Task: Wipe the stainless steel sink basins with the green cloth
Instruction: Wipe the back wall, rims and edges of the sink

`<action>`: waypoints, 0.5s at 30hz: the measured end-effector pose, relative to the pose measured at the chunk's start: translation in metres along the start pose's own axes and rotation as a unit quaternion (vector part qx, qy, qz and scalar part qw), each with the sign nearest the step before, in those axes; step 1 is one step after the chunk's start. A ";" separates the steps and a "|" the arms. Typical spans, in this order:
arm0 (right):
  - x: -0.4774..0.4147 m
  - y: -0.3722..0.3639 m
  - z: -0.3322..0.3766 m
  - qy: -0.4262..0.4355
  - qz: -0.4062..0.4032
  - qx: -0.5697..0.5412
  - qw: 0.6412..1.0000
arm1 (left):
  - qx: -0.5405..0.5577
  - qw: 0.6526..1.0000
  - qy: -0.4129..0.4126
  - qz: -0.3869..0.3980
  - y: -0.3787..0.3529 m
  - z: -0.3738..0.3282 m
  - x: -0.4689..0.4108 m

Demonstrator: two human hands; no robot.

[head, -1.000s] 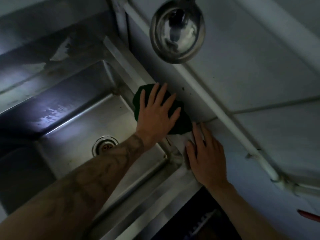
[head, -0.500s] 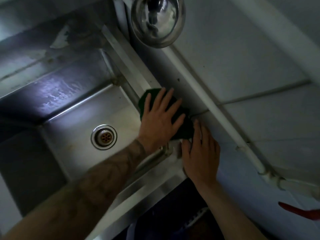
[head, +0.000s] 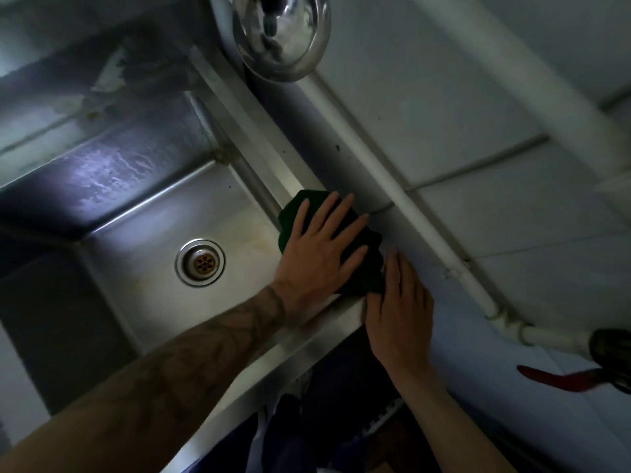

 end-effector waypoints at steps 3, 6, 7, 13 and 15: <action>0.008 0.007 -0.006 0.006 0.002 -0.029 1.000 | 0.023 0.999 0.030 0.006 0.000 -0.001 -0.001; 0.014 0.023 -0.013 -0.018 -0.011 -0.124 0.992 | 0.004 0.995 -0.084 0.055 -0.014 -0.040 0.024; 0.016 0.029 -0.012 -0.022 -0.019 -0.154 0.988 | -0.006 0.988 -0.134 0.081 -0.016 -0.048 0.033; -0.009 0.060 0.035 0.142 -0.064 -0.133 0.979 | 0.071 0.989 -0.097 0.084 0.021 -0.028 0.063; -0.021 0.045 0.062 0.235 -0.036 -0.062 0.969 | 0.100 0.992 0.038 0.059 0.028 -0.001 0.102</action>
Point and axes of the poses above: each hand's wrist, its own x-axis away from the middle knuckle, its own y-axis out of the back of the hand, z = x × y, the point moved 8 cm from there along -x, towards the middle knuckle
